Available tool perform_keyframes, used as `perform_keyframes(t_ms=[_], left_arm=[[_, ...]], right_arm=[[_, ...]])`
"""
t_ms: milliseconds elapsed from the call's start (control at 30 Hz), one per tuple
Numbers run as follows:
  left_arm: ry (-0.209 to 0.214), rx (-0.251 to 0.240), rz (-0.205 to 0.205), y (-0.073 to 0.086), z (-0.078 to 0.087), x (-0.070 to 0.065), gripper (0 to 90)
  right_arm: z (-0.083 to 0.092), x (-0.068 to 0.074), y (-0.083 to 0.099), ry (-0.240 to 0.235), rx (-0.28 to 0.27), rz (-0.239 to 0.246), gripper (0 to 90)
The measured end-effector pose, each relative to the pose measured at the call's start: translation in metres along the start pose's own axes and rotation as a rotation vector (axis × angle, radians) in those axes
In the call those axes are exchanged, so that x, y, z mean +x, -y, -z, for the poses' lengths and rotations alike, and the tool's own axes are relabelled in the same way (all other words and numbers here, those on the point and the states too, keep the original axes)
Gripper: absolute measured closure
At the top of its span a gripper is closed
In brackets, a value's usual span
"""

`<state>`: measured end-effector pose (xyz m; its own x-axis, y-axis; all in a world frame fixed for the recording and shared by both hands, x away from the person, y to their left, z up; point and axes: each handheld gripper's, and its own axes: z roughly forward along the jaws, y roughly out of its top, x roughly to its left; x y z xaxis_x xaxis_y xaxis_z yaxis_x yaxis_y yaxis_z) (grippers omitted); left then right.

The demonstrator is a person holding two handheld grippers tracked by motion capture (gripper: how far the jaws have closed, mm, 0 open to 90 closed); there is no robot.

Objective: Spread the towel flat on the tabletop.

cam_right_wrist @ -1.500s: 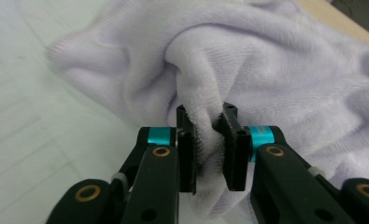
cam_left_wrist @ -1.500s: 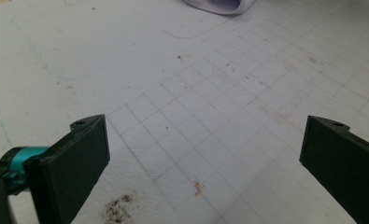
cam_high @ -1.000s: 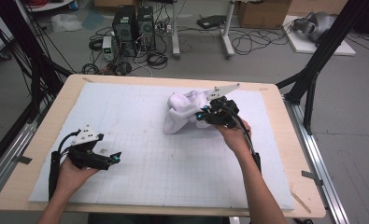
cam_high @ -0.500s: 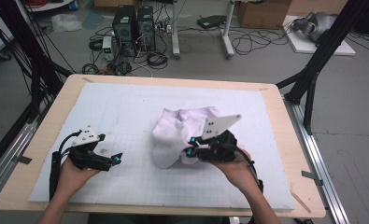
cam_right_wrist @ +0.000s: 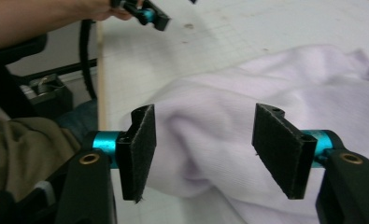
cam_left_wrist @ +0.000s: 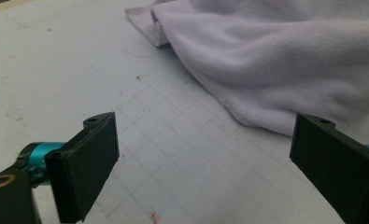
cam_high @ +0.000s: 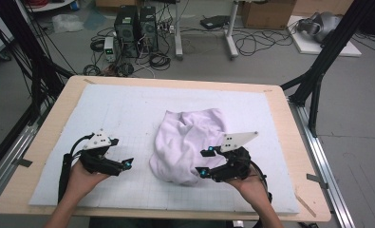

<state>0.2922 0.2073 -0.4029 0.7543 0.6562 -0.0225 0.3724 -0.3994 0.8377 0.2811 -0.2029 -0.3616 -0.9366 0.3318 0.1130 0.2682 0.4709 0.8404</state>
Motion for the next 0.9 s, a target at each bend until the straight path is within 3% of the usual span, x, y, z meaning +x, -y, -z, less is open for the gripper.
perform_keyframes(t_ms=[133, 167, 267, 367, 567, 733, 900], left_arm=[[0.020, 0.004, -0.013, -0.003, -0.004, -0.005, 11.1], [0.036, 0.004, -0.021, -0.005, -0.007, -0.008, 12.8], [0.056, 0.013, -0.030, -0.005, -0.011, -0.010, 16.8], [0.077, 0.022, -0.040, -0.008, -0.018, -0.012, 21.8], [0.122, 0.027, -0.054, -0.020, -0.040, -0.016, 28.0], [0.120, 0.053, -0.075, -0.022, -0.057, -0.020, 30.6], [0.129, 0.086, -0.069, -0.019, -0.070, -0.018, 34.1]], right_arm=[[0.004, -0.006, 0.007, 0.033, -0.007, -0.007, 36.4], [0.003, -0.010, 0.014, 0.065, 0.006, -0.021, 36.4], [0.001, -0.017, 0.020, 0.100, 0.037, -0.041, 36.3], [0.000, -0.021, 0.024, 0.131, 0.057, -0.029, 36.4], [-0.002, -0.036, 0.037, 0.205, 0.078, -0.049, 38.1], [-0.008, -0.043, 0.045, 0.217, 0.111, -0.071, 41.7], [-0.019, -0.048, 0.055, 0.209, 0.146, -0.090, 44.0]])
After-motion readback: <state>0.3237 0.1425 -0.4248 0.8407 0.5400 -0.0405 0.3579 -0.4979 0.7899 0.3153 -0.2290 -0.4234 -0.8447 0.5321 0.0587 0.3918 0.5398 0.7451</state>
